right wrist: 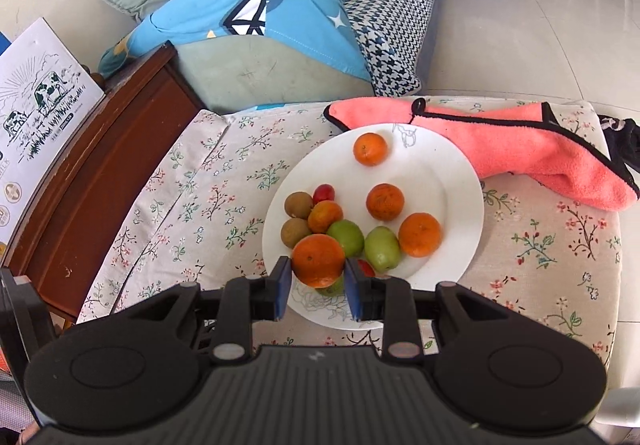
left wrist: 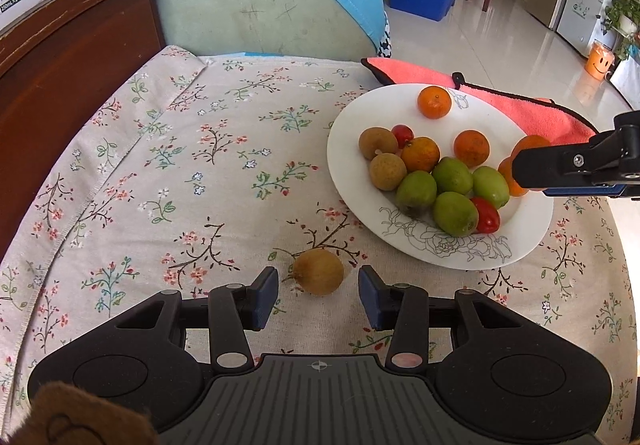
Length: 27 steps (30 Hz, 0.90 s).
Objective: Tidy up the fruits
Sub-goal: 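Carry the tangerine and kiwi over the plate and open both grippers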
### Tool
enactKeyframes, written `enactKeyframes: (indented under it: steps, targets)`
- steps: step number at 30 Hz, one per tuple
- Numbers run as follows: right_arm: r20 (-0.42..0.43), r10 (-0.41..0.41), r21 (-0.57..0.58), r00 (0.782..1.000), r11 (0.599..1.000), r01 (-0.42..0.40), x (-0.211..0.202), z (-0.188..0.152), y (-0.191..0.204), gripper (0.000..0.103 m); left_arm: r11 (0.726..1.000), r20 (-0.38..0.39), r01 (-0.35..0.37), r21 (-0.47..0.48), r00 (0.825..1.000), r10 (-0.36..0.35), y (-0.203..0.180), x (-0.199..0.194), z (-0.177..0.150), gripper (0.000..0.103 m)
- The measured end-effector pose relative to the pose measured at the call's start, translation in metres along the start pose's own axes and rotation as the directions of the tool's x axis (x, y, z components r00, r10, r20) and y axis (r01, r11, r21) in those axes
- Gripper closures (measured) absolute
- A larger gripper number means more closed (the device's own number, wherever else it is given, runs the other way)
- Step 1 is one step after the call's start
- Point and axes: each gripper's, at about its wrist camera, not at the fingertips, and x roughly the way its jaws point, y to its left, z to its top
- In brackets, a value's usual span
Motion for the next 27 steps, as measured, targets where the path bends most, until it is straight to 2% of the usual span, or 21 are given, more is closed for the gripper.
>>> enactKeyframes:
  steps: [4, 5, 12, 18, 23, 27]
  targets:
    - [0.011, 0.003, 0.018, 1.000, 1.000, -0.003, -0.004, 0.004, -0.006, 0.074, 1.000, -0.003, -0.014, 0.007, 1.000, 0.014, -0.002, 0.006, -0.001, 0.066]
    - [0.013, 0.004, 0.022, 1.000, 1.000, -0.004, -0.005, 0.005, -0.007, 0.074, 1.000, -0.002, -0.013, 0.009, 1.000, 0.013, -0.002, 0.008, -0.001, 0.071]
    - [0.037, -0.004, 0.058, 0.999, 0.998, 0.002, -0.012, 0.011, -0.019, 0.074, 1.000, 0.012, -0.007, 0.010, 1.000, 0.007, -0.004, 0.008, -0.001, 0.073]
    - [0.074, -0.018, 0.099, 0.997, 0.995, 0.011, -0.021, 0.023, -0.034, 0.074, 0.997, 0.071, 0.053, -0.054, 0.996, -0.049, -0.003, -0.008, 0.015, 0.073]
    - [0.096, -0.023, 0.154, 0.995, 0.988, 0.008, -0.021, 0.034, -0.049, 0.074, 0.989, 0.160, 0.125, -0.084, 0.981, -0.111, -0.015, -0.019, 0.036, 0.074]
    - [0.092, -0.007, 0.201, 0.996, 0.980, -0.012, -0.012, 0.039, -0.057, 0.074, 0.982, 0.189, 0.155, -0.104, 0.973, -0.133, -0.025, -0.011, 0.050, 0.073]
